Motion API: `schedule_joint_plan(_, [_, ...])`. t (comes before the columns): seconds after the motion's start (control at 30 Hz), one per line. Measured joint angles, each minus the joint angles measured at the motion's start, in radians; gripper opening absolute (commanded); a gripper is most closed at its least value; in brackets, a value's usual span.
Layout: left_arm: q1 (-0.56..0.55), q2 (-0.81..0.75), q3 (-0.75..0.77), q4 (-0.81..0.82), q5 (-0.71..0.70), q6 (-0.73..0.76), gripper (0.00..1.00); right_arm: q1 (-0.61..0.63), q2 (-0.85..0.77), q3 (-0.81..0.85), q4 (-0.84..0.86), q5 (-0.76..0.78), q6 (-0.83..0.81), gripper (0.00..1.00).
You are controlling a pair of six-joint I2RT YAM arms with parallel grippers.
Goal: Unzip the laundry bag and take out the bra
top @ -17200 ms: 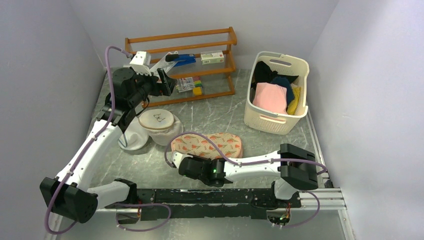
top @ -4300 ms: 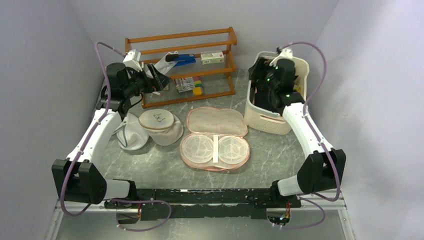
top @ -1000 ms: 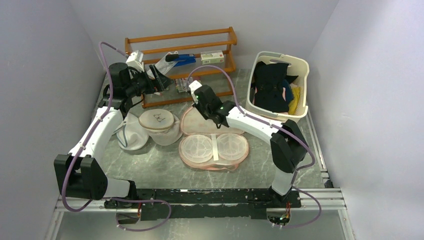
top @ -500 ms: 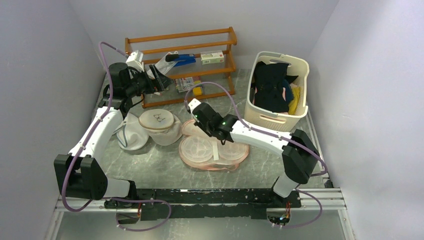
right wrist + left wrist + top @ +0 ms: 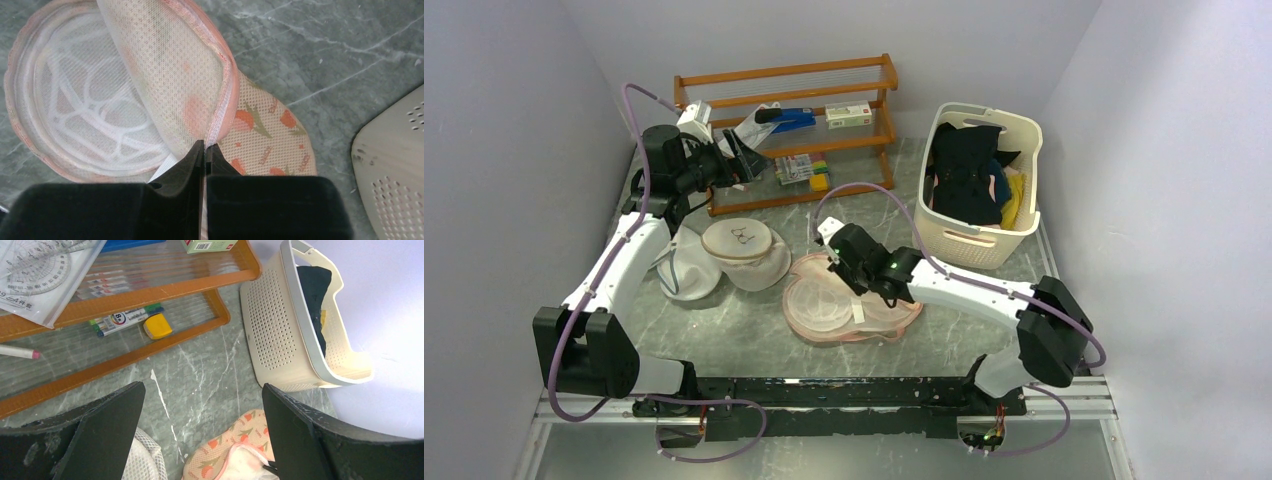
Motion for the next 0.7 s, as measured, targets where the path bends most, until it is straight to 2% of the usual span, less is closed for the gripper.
schedule_joint_plan(0.33, [0.000, 0.002, 0.000, 0.006, 0.005, -0.003, 0.99, 0.000, -0.059, -0.093, 0.005, 0.033, 0.065, 0.00])
schedule_joint_plan(0.5, [0.000, 0.016, 0.000, 0.006, 0.011, -0.007, 0.99, -0.001, -0.053, -0.093, 0.031, -0.041, 0.084, 0.00])
schedule_joint_plan(0.7, [0.000, 0.016, 0.000, 0.006, 0.011, -0.007, 0.99, -0.001, -0.034, -0.109, 0.118, -0.185, 0.120, 0.17])
